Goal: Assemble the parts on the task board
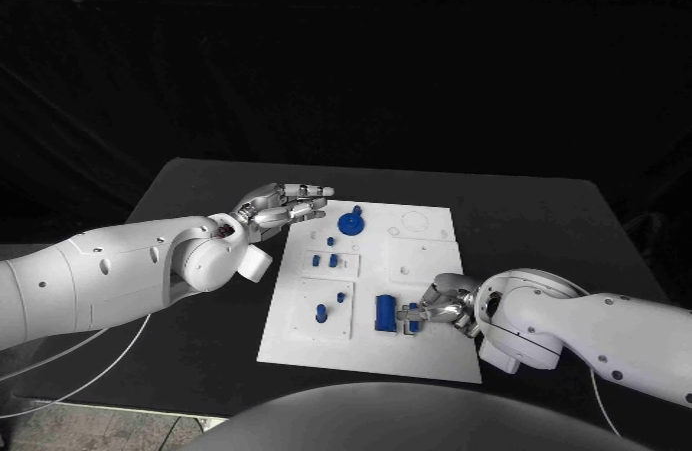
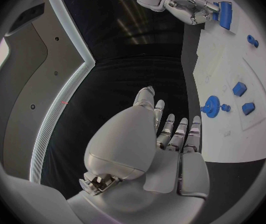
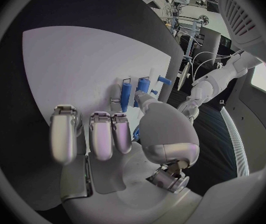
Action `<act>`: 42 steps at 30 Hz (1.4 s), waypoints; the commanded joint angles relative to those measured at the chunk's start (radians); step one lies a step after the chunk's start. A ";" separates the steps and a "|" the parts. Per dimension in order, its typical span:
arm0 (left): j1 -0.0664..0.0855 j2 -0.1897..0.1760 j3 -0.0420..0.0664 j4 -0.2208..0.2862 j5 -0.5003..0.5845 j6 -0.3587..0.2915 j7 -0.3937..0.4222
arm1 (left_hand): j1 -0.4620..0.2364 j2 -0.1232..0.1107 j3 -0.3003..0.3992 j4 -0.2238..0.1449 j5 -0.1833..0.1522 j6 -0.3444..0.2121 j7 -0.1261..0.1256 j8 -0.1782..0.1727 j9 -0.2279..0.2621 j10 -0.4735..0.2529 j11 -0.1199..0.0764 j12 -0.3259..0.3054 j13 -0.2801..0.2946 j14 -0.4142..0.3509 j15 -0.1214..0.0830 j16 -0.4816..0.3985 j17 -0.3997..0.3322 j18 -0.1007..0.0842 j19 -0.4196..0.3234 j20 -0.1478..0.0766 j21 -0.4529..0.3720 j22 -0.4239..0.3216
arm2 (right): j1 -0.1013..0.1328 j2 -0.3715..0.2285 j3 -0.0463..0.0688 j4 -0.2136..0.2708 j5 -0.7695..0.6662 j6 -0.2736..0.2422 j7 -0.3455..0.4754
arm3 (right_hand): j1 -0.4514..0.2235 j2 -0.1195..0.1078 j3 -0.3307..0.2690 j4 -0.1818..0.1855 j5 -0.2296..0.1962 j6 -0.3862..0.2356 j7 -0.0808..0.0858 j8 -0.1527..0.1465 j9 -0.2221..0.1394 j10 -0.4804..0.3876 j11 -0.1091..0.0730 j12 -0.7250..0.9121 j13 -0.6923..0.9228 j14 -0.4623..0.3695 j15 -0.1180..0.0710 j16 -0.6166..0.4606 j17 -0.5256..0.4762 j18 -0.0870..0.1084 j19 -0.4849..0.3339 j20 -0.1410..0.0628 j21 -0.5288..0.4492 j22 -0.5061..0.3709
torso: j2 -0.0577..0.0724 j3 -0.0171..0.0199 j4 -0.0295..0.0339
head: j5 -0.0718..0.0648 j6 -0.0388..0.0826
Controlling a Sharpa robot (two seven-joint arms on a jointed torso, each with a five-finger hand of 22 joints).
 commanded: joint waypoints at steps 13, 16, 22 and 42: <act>-0.001 0.002 0.001 -0.001 -0.004 0.028 -0.008 | 0.013 0.001 0.001 -0.005 0.007 0.004 0.005 0.004 0.001 0.001 0.007 0.003 0.001 0.008 0.001 0.008 0.002 0.002 0.009 0.001 0.004 0.001 | -0.002 -0.020 0.000 0.029 -0.112 -0.017 0.010 | 0.026 0.015 -0.042 0.005 -0.004 -0.051 -0.009 0.104 0.138 0.103 -0.016 0.004 0.263 0.087 -0.015 0.002 0.181 0.005 0.038 -0.014 0.010 0.207 | 0.000 0.0005 -0.0001 | 0.008 0.000; -0.001 0.001 0.001 0.000 -0.005 0.028 -0.009 | 0.013 0.001 0.002 -0.005 0.008 0.005 0.006 0.005 0.001 0.002 0.008 0.004 0.001 0.009 0.004 0.010 0.002 0.003 0.010 0.001 0.004 0.001 | -0.002 -0.032 0.000 0.038 -0.124 -0.029 0.011 | 0.026 0.014 -0.045 0.006 -0.006 -0.054 -0.009 0.108 0.145 0.103 -0.016 0.004 0.263 0.087 -0.016 0.002 0.182 0.005 0.038 -0.014 0.011 0.207 | 0.000 0.0004 0.0002 | 0.010 0.000; -0.001 0.001 0.001 0.000 -0.005 0.027 -0.009 | 0.013 0.001 0.002 -0.005 0.008 0.005 0.006 0.005 0.001 0.002 0.008 0.004 0.001 0.009 0.004 0.010 0.002 0.003 0.010 0.001 0.004 0.001 | 0.001 -0.062 0.003 0.063 -0.139 -0.076 0.045 | 0.030 0.019 -0.049 0.012 0.004 -0.079 -0.006 0.107 0.156 0.103 -0.014 0.004 0.263 0.088 -0.015 0.004 0.185 0.004 0.041 -0.015 0.015 0.209 | 0.000 0.0000 0.0005 | 0.010 0.000; -0.002 -0.002 0.001 0.000 -0.006 0.026 -0.008 | 0.014 0.001 0.002 -0.006 0.008 0.006 0.007 0.005 0.001 0.002 0.008 0.005 0.002 0.010 0.005 0.010 0.002 0.004 0.012 0.001 0.004 0.003 | 0.001 -0.122 0.005 0.105 -0.244 -0.031 0.297 | 0.281 -0.045 0.052 -0.153 0.207 -0.218 0.040 -0.221 -0.308 0.103 0.008 0.004 0.263 0.092 0.005 0.017 0.204 -0.007 0.057 0.005 0.062 0.224 | -0.001 -0.0008 0.0004 | 0.011 0.000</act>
